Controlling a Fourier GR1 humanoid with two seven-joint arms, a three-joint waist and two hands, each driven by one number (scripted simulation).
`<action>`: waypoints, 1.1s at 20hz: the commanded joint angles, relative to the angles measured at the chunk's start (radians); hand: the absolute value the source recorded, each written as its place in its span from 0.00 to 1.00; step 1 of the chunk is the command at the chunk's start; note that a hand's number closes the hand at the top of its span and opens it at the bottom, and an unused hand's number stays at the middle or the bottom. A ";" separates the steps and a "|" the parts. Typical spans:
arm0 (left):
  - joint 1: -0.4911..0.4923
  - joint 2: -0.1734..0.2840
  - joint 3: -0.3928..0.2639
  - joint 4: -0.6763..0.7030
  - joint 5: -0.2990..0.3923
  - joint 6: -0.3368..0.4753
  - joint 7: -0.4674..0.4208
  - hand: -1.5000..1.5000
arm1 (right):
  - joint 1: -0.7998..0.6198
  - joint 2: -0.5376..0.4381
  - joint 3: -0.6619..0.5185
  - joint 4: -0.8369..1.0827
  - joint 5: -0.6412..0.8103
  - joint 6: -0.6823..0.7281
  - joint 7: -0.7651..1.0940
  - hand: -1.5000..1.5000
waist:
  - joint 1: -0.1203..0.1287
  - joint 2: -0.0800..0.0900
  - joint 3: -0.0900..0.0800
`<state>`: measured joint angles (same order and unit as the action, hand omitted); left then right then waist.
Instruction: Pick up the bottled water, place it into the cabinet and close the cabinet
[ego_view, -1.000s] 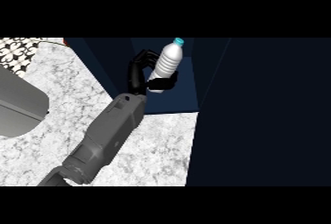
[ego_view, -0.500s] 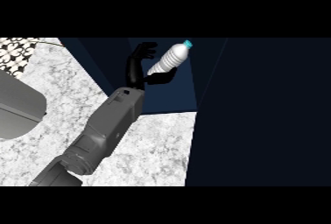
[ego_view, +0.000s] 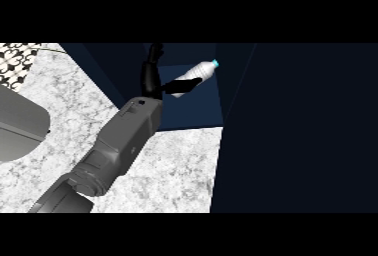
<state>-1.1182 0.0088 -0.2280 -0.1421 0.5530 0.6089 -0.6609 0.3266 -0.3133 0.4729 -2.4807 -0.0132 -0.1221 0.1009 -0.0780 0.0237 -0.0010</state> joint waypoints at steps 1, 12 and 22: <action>-0.025 -0.002 0.031 0.016 0.014 -0.047 -0.003 0.00 | 0.009 0.000 0.019 -0.101 -0.007 -0.006 0.056 0.00 | 0.001 0.001 -0.001; -0.050 -0.008 0.033 -0.036 0.011 -0.187 -0.045 0.00 | -0.002 0.016 -0.020 -0.015 -0.028 0.017 0.002 0.00 | 0.001 -0.003 0.000; 0.045 -0.009 0.009 -0.167 0.056 -0.422 -0.022 0.00 | 0.082 -0.008 -0.006 -0.147 0.007 0.008 0.058 0.00 | 0.041 -0.024 0.001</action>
<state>-1.1277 0.0005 -0.2084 -0.2570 0.5877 0.2400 -0.6914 0.3377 -0.2956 0.4616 -2.4844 -0.0139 -0.1143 0.1117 -0.0480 0.0074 -0.0006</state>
